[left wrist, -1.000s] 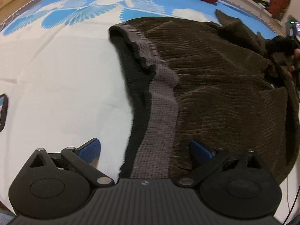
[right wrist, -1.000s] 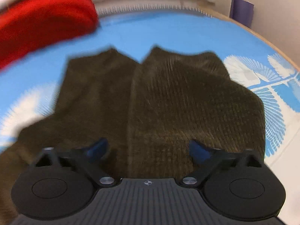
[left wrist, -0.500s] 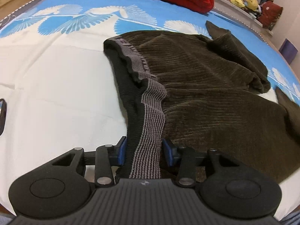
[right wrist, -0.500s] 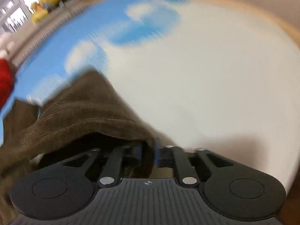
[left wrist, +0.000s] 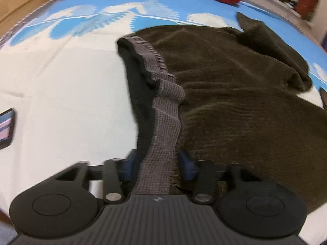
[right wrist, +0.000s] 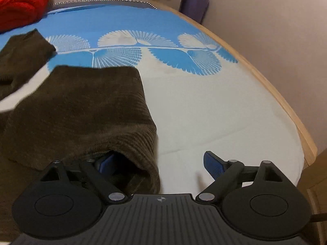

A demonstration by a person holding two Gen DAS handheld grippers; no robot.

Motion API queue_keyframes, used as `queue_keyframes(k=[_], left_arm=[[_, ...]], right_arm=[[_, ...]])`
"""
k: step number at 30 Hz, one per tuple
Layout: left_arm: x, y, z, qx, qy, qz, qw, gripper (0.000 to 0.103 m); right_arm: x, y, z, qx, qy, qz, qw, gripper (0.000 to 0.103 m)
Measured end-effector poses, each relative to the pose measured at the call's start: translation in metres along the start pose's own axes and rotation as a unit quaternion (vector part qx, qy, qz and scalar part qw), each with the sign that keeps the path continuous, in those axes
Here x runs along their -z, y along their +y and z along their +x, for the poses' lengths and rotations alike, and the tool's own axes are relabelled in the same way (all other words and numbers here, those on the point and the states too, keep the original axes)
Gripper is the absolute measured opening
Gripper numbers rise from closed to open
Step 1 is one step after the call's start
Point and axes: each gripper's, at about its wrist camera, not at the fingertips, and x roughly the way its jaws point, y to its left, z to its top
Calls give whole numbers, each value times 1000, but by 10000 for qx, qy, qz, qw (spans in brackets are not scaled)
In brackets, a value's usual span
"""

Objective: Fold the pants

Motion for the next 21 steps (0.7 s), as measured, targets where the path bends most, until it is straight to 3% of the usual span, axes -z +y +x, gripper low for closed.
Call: queue_keyframes(k=[5,8,11,17,21], left_arm=[[14,7,-22,-274,16,387,9989,40],[20,36,-25,-208,82,322,9992,40],[8,58,-24,-444,21,117,9989,40],[-17,89,-5,-1015,17,-19,9948,41],[-17,87,-3,-1110,-27,79,9938,42]], right_arm=[[16,-6,-30,-289,-385,210,9986,90],[13,2,-44,-494,-574,39,9971,90],[13,13,-65,-1004,-851,-224,9910,90],[4,66,-88,-2053,-1112,-1120,9659,91],[11,128,-87,-2708,-839,-1888,9402,92]])
